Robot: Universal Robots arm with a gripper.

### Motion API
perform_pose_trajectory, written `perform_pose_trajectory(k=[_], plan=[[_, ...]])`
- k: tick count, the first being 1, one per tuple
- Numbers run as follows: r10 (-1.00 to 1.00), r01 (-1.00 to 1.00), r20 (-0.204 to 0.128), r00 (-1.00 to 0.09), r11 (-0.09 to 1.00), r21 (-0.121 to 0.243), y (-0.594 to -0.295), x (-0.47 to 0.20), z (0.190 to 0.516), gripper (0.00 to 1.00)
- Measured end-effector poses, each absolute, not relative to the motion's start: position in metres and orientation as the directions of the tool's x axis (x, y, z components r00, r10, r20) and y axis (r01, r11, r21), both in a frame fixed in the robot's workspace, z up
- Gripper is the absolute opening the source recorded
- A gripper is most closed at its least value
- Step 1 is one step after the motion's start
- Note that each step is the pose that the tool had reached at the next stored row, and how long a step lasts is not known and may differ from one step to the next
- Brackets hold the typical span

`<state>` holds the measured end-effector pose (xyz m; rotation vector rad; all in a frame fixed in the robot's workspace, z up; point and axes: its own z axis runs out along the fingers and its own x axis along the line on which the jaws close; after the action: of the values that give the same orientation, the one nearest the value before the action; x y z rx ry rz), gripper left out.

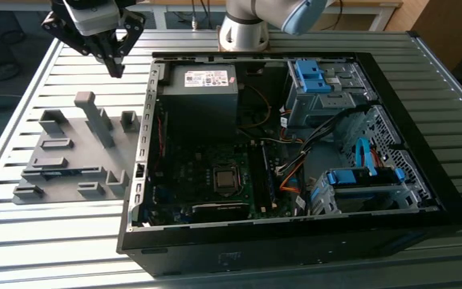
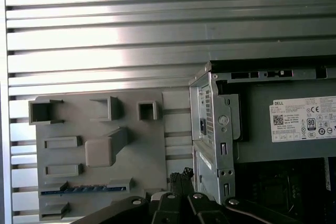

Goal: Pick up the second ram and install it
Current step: 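Reach for the second ram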

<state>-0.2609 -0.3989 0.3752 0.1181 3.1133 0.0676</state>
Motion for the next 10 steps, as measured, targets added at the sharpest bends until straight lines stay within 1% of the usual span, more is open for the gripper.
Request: perform_pose_trajectory(k=[10], plan=[[0.076, 0.075, -0.024, -0.997, 0.996, 0.044, -0.3989, -0.268, 0.3748, 0.11]])
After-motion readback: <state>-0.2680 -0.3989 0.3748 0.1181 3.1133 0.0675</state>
